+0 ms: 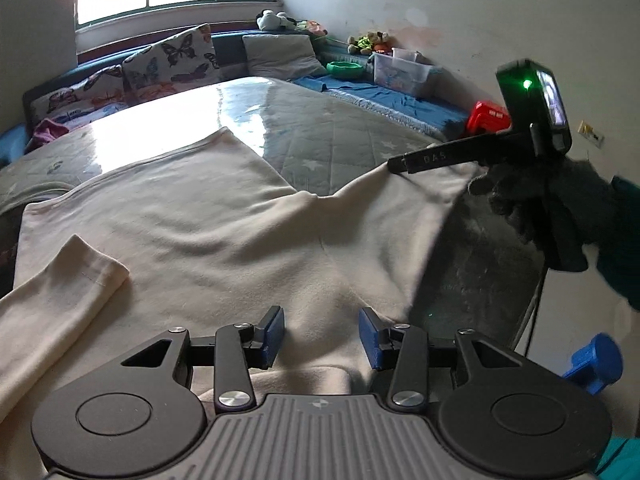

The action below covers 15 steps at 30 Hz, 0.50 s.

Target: Fold clothes

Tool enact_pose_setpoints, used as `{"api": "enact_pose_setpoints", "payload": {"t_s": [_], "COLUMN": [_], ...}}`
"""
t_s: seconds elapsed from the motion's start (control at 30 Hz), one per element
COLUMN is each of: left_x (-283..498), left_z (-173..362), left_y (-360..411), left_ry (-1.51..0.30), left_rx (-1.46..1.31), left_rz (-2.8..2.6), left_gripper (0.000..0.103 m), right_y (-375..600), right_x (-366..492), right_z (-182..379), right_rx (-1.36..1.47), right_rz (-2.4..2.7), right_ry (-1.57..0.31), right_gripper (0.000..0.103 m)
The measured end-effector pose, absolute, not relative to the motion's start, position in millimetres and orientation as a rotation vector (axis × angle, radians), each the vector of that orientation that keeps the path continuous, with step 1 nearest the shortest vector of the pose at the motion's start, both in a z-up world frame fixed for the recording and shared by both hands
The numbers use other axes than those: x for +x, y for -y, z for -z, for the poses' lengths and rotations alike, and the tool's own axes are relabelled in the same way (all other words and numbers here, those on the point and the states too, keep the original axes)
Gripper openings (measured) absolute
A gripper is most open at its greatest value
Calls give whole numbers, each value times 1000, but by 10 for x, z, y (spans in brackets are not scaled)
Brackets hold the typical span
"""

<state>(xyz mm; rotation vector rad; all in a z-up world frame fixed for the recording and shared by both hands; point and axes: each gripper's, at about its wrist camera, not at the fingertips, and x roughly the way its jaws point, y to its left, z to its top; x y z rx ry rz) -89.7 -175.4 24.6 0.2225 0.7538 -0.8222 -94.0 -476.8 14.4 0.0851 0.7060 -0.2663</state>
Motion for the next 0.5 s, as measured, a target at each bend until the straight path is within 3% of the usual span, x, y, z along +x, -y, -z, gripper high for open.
{"api": "enact_pose_setpoints", "payload": {"t_s": [0.23,0.5], "left_x": [-593,-200], "left_z": [-416,-237], "left_y": [1307,1064], "left_ry": [-669,-681], "left_rx": [217,270], "left_rz": [614,460], "left_gripper": [40,40], "right_y": [4599,4220], "right_x": [-963,-1034], "right_z": [-272,-500], "right_rx": [63,33], "right_rz": [215,98], "right_ry": [-698,-656], "right_gripper": [71,71]}}
